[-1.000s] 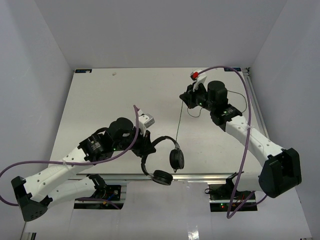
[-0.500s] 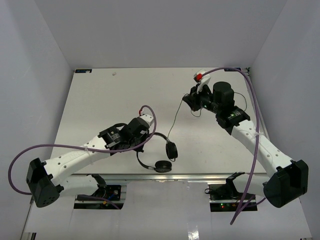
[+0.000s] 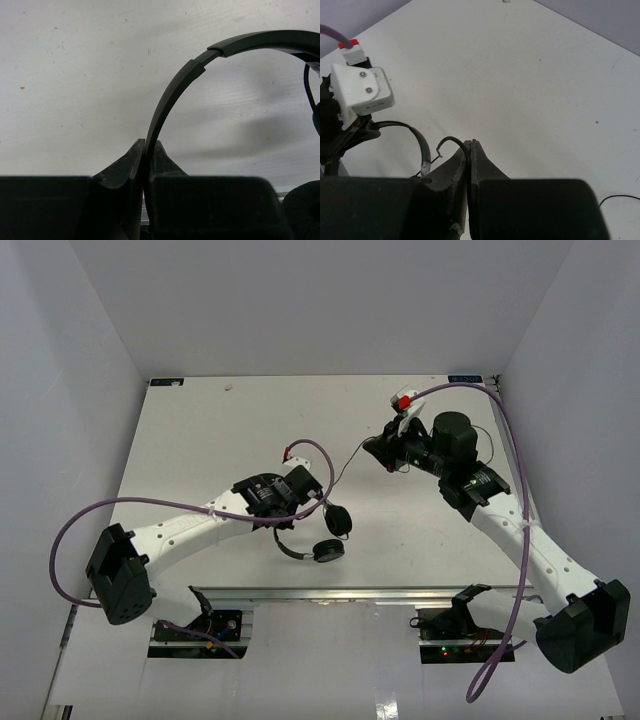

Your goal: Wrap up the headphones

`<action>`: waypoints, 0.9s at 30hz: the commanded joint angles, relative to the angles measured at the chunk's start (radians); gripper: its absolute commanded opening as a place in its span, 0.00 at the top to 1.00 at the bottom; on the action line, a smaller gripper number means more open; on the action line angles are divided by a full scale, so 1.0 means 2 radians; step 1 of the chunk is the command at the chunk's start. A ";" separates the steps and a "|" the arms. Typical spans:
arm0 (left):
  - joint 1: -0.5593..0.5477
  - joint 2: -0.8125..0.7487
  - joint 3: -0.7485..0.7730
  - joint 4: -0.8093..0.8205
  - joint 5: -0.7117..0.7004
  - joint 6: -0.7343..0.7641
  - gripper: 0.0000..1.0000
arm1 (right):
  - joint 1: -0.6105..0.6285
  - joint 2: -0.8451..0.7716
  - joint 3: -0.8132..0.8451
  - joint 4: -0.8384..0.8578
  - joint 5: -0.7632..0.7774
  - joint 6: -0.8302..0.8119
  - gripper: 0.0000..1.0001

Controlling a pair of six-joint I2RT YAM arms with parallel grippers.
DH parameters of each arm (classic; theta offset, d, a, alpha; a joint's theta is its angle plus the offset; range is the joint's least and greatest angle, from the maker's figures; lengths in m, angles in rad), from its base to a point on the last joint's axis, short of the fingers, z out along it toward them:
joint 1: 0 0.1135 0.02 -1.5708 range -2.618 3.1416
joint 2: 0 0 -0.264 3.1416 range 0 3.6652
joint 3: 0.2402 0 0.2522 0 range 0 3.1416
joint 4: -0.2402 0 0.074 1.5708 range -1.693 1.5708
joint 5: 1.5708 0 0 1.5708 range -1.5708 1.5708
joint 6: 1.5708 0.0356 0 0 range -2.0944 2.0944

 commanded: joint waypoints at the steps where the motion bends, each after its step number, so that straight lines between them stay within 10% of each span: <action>1: -0.001 0.023 0.044 -0.022 -0.054 -0.035 1.00 | 0.011 -0.029 -0.013 0.035 -0.023 0.027 0.92; 27: 0.110 0.018 0.112 0.069 -0.009 -0.077 1.00 | 0.228 -0.117 -0.234 0.195 0.085 0.114 0.92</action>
